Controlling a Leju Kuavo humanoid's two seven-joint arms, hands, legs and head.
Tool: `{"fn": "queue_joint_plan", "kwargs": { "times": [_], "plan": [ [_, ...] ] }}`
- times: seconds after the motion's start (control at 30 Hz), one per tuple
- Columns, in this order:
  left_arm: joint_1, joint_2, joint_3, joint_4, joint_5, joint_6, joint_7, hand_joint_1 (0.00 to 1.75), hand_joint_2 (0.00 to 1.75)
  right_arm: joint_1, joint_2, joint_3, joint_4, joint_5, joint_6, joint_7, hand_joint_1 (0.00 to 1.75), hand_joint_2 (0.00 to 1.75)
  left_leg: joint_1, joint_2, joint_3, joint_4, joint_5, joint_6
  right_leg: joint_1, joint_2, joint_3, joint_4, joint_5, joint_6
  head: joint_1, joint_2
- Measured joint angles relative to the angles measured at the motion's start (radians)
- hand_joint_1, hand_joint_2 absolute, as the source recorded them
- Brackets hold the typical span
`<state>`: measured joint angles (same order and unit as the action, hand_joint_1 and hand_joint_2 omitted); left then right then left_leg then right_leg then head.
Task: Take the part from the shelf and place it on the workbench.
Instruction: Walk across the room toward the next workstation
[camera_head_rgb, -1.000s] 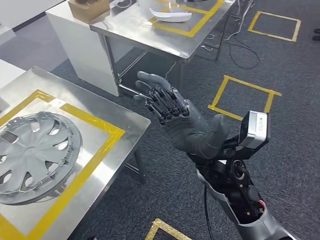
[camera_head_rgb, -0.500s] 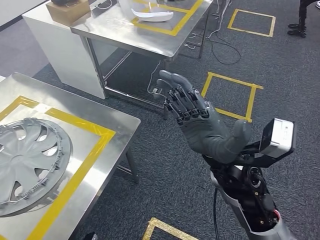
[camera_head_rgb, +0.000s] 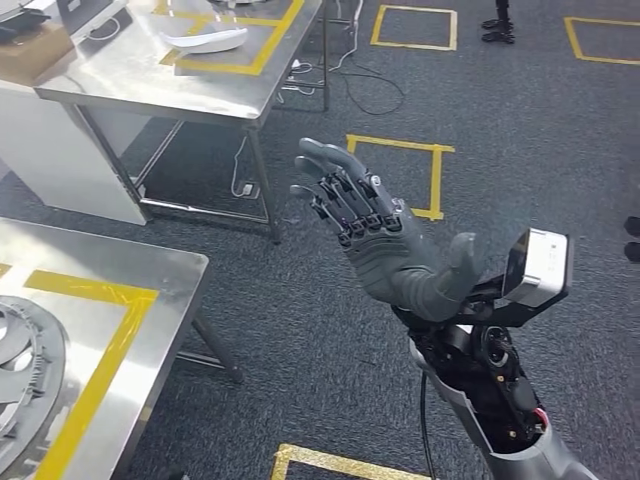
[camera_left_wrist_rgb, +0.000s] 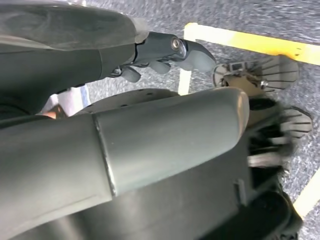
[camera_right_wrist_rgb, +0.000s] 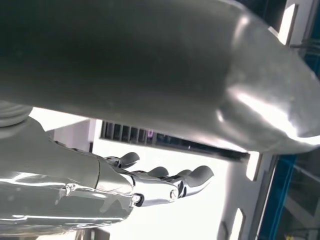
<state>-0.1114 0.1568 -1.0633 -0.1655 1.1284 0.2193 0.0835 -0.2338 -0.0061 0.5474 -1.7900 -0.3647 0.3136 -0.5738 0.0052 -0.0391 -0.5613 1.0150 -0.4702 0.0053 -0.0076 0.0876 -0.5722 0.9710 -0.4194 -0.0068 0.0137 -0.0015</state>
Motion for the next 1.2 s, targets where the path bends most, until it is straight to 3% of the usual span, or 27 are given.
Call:
{"fn": "queue_joint_plan", "kwargs": {
  "times": [0.07, 0.13, 0.2, 0.27, 0.33, 0.37, 0.4, 0.47, 0.53, 0.57, 0.63, 0.7, 0.73, 0.8, 0.83, 0.87, 0.9, 0.93, 1.0, 1.03, 1.07, 1.13, 1.17, 1.2],
  "plan": [
    [-0.001, 0.003, 0.0, 0.0, -0.001, 0.0, 0.0, 0.0, 0.0, 0.0, 0.0, 0.0, 0.0, 0.0, -0.001, 0.0, 0.0, 0.0, -0.004, -0.016, 0.026, -0.063, 0.018, 0.005, -0.002, 0.018, -0.005, 0.0, 0.003, 0.008, -0.001, 0.0],
    [-0.004, 0.002, -0.001, 0.0, -0.003, 0.0, 0.0, 0.0, 0.0, 0.001, 0.0, 0.0, -0.002, 0.0, -0.002, 0.0, 0.0, 0.0, -0.005, 0.003, 0.029, -0.071, 0.023, 0.007, -0.004, 0.031, -0.009, -0.001, 0.007, 0.019, -0.002, 0.0],
    [-0.006, 0.001, -0.002, 0.0, -0.006, 0.0, 0.0, 0.0, 0.0, 0.001, -0.001, -0.001, -0.005, 0.0, -0.004, 0.0, 0.0, 0.0, 0.0, 0.023, 0.036, -0.084, 0.03, 0.014, -0.001, 0.0, -0.023, 0.03, -0.016, 0.028, 0.004, 0.0],
    [-0.006, 0.002, -0.002, 0.0, -0.007, 0.0, 0.001, 0.0, 0.0, 0.0, -0.002, -0.002, -0.006, 0.001, -0.006, 0.0, 0.0, 0.0, 0.001, 0.044, 0.04, -0.092, 0.033, 0.02, 0.001, -0.053, -0.071, 0.14, -0.079, 0.035, 0.015, 0.0],
    [-0.004, 0.002, -0.002, 0.0, -0.008, 0.0, 0.002, 0.0, 0.0, 0.003, -0.003, -0.002, -0.006, 0.002, -0.008, 0.0, 0.0, 0.0, 0.0, 0.066, 0.039, -0.091, 0.032, 0.021, -0.004, -0.074, -0.129, 0.268, -0.133, 0.042, 0.023, 0.0],
    [-0.003, 0.002, -0.003, 0.0, -0.008, 0.0, 0.003, 0.0, 0.0, 0.004, -0.004, -0.002, -0.006, 0.002, -0.009, 0.0, 0.0, 0.0, 0.0, 0.077, 0.039, -0.09, 0.031, 0.02, -0.007, -0.079, -0.139, 0.292, -0.135, 0.045, 0.026, 0.0],
    [-0.002, 0.0, -0.003, 0.0, -0.008, 0.0, 0.003, 0.0, 0.0, 0.004, -0.005, -0.002, -0.006, 0.002, -0.01, 0.0, 0.0, 0.0, 0.001, 0.087, 0.04, -0.089, 0.03, 0.018, -0.01, -0.083, -0.127, 0.273, -0.117, 0.048, 0.03, 0.0],
    [-0.003, -0.001, -0.003, 0.0, -0.01, 0.0, 0.003, 0.0, 0.0, 0.004, -0.006, -0.003, -0.006, 0.002, -0.01, 0.0, 0.0, 0.0, 0.003, 0.105, 0.042, -0.082, 0.023, 0.009, -0.013, -0.108, -0.055, 0.137, -0.055, 0.053, 0.037, 0.0],
    [-0.004, 0.0, -0.003, 0.0, -0.012, 0.0, 0.003, 0.0, 0.0, 0.003, -0.006, -0.003, -0.008, 0.002, -0.01, 0.0, 0.0, 0.0, 0.001, 0.12, 0.042, -0.072, 0.015, -0.003, -0.009, -0.131, 0.0, 0.026, -0.02, 0.046, 0.042, 0.0],
    [-0.005, 0.001, -0.003, 0.0, -0.013, -0.001, 0.004, 0.0, 0.0, 0.004, -0.006, -0.004, -0.008, 0.002, -0.011, 0.0, 0.0, 0.0, -0.002, 0.126, 0.042, -0.07, 0.013, -0.007, -0.007, -0.133, 0.007, 0.008, -0.019, 0.039, 0.04, 0.0],
    [-0.006, 0.002, -0.004, 0.0, -0.015, -0.002, 0.005, 0.0, 0.0, 0.005, -0.006, -0.005, -0.01, 0.003, -0.012, 0.0, 0.0, 0.0, -0.002, 0.141, 0.044, -0.072, 0.013, -0.015, -0.003, -0.111, 0.003, 0.007, -0.015, 0.023, 0.033, 0.0],
    [-0.008, 0.002, -0.004, -0.001, -0.016, -0.002, 0.006, 0.0, 0.0, 0.005, -0.006, -0.006, -0.012, 0.003, -0.013, 0.0, 0.0, 0.0, 0.003, 0.122, 0.037, -0.047, -0.009, -0.025, -0.005, -0.093, 0.003, 0.004, -0.01, 0.011, 0.025, 0.0],
    [-0.008, 0.002, -0.005, -0.001, -0.016, -0.002, 0.006, 0.0, 0.0, 0.004, -0.006, -0.006, -0.013, 0.003, -0.013, 0.0, 0.0, 0.0, 0.005, 0.1, 0.018, -0.003, -0.037, -0.028, -0.006, -0.085, 0.002, 0.002, -0.007, 0.006, 0.02, 0.0],
    [-0.006, 0.001, -0.006, -0.001, -0.016, -0.002, 0.006, 0.0, 0.0, 0.004, -0.006, -0.006, -0.013, 0.003, -0.013, 0.0, 0.0, 0.0, 0.007, 0.058, -0.047, 0.136, -0.106, -0.031, -0.006, -0.068, -0.001, 0.001, -0.004, -0.002, 0.007, 0.0],
    [-0.005, 0.001, -0.007, -0.001, -0.016, -0.002, 0.007, 0.0, 0.0, 0.005, -0.006, -0.006, -0.013, 0.003, -0.013, 0.0, 0.0, 0.0, 0.007, 0.051, -0.08, 0.202, -0.129, -0.03, -0.004, -0.058, -0.003, 0.001, -0.003, -0.004, 0.004, 0.0],
    [-0.003, 0.001, -0.009, -0.001, -0.016, -0.002, 0.007, 0.0, 0.0, 0.005, -0.006, -0.006, -0.013, 0.003, -0.013, 0.0, 0.0, 0.0, 0.006, 0.047, -0.1, 0.238, -0.133, -0.028, -0.003, -0.046, -0.004, 0.001, -0.002, -0.005, 0.002, 0.0],
    [-0.002, 0.0, -0.01, -0.001, -0.016, -0.002, 0.008, 0.0, 0.0, 0.005, -0.006, -0.006, -0.013, 0.003, -0.013, 0.0, 0.0, 0.0, 0.006, 0.045, -0.102, 0.233, -0.118, -0.024, -0.001, -0.034, -0.004, 0.001, -0.001, -0.006, 0.0, 0.0],
    [-0.002, 0.0, -0.011, -0.001, -0.016, -0.002, 0.008, 0.0, 0.0, 0.005, -0.006, -0.006, -0.013, 0.003, -0.013, 0.0, 0.0, 0.0, 0.004, 0.04, -0.082, 0.186, -0.084, -0.017, 0.0, -0.021, -0.004, 0.001, 0.0, -0.006, 0.0, 0.0],
    [-0.002, 0.002, -0.012, -0.001, -0.016, -0.002, 0.008, 0.0, 0.0, 0.005, -0.006, -0.007, -0.013, 0.003, -0.013, -0.001, 0.0, 0.0, -0.001, 0.005, -0.014, 0.034, -0.011, -0.001, 0.001, 0.001, -0.003, 0.002, 0.002, -0.004, -0.001, 0.0],
    [-0.003, 0.004, -0.012, 0.0, -0.017, -0.002, 0.009, 0.0, 0.0, 0.005, -0.006, -0.007, -0.013, 0.003, -0.013, -0.001, 0.0, 0.0, -0.004, -0.012, 0.012, -0.025, 0.011, 0.004, 0.001, 0.011, -0.004, 0.002, 0.003, 0.0, -0.001, 0.0],
    [-0.004, 0.006, -0.012, -0.001, -0.017, -0.002, 0.009, 0.0, 0.0, 0.005, -0.006, -0.007, -0.013, 0.005, -0.016, -0.001, 0.0, 0.0, -0.006, -0.023, 0.027, -0.057, 0.02, 0.007, -0.001, 0.02, -0.006, 0.002, 0.004, 0.004, -0.001, 0.0],
    [-0.007, 0.006, -0.013, -0.001, -0.017, -0.003, 0.009, 0.0, 0.0, 0.006, -0.006, -0.009, -0.013, 0.011, -0.025, 0.002, 0.0, 0.0, -0.009, -0.011, 0.032, -0.072, 0.023, 0.009, -0.004, 0.039, -0.011, -0.002, 0.009, 0.016, -0.001, 0.0],
    [-0.008, 0.005, -0.014, -0.001, -0.017, -0.003, 0.01, 0.0, 0.0, 0.007, -0.007, -0.011, -0.013, 0.016, -0.032, 0.004, 0.0, 0.0, -0.008, 0.0, 0.035, -0.08, 0.027, 0.011, -0.004, 0.038, -0.012, -0.001, 0.008, 0.021, -0.001, 0.0],
    [-0.008, 0.005, -0.014, -0.001, -0.017, -0.003, 0.01, 0.0, 0.0, 0.008, -0.009, -0.015, -0.013, 0.021, -0.039, 0.006, 0.0, 0.0, -0.006, 0.011, 0.04, -0.09, 0.031, 0.014, -0.002, 0.023, -0.018, 0.011, -0.001, 0.025, 0.002, 0.0]
  ]
}}
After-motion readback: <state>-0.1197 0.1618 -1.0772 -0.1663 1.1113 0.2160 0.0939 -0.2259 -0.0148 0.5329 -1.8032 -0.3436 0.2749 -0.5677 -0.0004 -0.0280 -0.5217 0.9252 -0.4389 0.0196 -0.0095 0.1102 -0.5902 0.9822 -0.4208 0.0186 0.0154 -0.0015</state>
